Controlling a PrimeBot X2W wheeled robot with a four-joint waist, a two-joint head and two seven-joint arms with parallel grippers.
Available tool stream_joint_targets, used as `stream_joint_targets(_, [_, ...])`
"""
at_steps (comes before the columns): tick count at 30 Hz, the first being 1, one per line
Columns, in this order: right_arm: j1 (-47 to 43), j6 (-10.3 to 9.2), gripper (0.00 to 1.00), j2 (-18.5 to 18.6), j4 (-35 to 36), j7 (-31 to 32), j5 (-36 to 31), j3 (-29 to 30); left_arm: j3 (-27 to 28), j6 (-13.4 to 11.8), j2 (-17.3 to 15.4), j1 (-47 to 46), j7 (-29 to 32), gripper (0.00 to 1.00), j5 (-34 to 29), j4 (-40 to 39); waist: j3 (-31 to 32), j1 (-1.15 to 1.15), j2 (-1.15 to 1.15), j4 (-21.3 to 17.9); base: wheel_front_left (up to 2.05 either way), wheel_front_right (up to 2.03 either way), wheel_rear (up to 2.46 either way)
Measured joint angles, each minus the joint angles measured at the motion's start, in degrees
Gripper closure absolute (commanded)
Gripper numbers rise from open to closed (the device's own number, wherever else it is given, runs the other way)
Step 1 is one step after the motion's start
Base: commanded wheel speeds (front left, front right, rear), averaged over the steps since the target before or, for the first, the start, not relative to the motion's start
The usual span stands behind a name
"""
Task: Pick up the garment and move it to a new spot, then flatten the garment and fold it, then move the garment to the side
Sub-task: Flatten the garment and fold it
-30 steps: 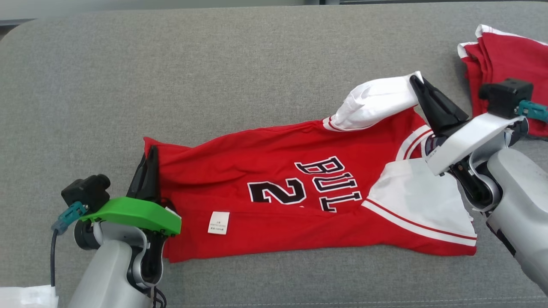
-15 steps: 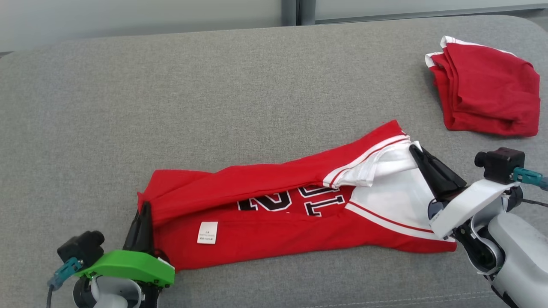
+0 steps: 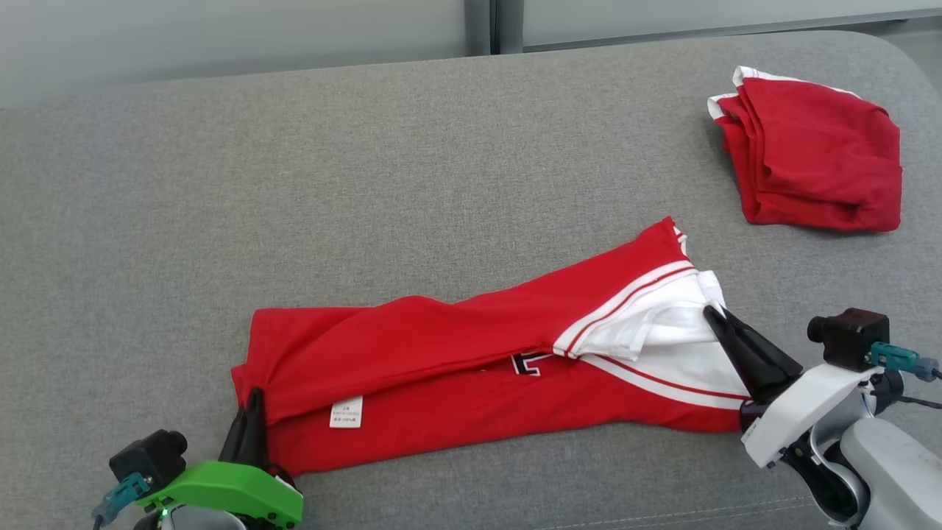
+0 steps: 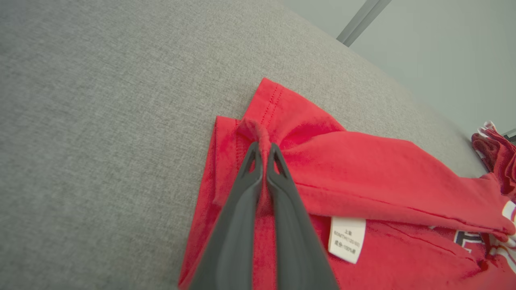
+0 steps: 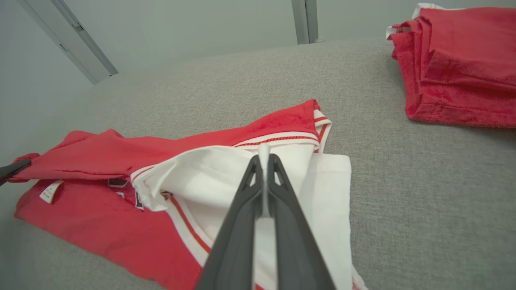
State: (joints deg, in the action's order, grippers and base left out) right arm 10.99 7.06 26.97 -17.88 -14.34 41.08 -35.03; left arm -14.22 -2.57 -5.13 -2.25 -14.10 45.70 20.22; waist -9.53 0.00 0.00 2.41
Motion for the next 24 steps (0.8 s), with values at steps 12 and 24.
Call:
stream_joint_targets(12, [-3.6, 0.0, 0.0, -0.25, -1.26, 0.0, -0.85, 3.09, -0.21, -1.24, -1.43, 2.67, 1.01, 0.0, -0.66, 0.44, 0.3, 0.0, 0.0, -0.39, 0.0, 0.0, 0.0])
stream_joint_targets(24, [-5.88, -0.44, 0.0, 1.42, -2.48, 0.0, -1.67, 6.46, 1.93, -2.03, -3.25, 2.75, -0.14, 0.0, -6.95, -6.27, 1.42, 0.0, 0.0, -0.72, 0.0, 0.0, 0.0])
